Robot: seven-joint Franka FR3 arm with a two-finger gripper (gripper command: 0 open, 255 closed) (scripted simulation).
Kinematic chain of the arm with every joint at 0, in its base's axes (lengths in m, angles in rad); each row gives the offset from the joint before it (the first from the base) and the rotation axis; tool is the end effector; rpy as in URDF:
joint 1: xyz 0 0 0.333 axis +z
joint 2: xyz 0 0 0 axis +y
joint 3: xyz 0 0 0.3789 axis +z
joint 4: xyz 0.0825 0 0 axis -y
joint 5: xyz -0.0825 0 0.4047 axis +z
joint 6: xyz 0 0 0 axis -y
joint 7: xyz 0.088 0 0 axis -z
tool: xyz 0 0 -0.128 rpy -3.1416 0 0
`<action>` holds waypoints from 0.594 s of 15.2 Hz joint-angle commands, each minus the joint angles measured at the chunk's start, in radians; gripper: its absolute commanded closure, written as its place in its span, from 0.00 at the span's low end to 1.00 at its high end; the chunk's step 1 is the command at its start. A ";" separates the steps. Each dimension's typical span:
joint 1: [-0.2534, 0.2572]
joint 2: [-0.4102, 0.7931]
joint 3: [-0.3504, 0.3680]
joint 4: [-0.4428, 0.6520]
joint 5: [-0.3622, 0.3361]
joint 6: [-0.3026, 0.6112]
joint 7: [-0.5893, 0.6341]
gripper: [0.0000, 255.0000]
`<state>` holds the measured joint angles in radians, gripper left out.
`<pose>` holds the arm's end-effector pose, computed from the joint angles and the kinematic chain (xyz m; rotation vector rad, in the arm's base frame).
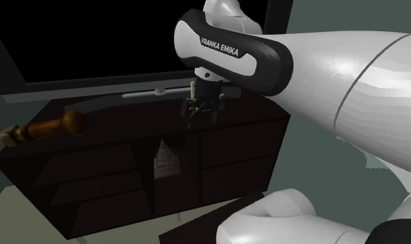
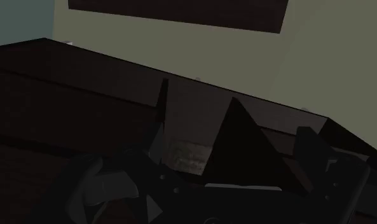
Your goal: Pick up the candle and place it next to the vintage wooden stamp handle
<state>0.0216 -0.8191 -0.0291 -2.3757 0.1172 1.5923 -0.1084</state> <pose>0.2756 0.0092 0.6165 -3.0001 -0.1641 -0.0644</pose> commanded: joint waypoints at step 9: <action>-0.011 0.190 -0.047 0.024 -0.019 0.297 -0.082 0.00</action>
<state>0.0116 -0.6551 -0.0686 -2.3526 0.0999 1.8451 -0.1779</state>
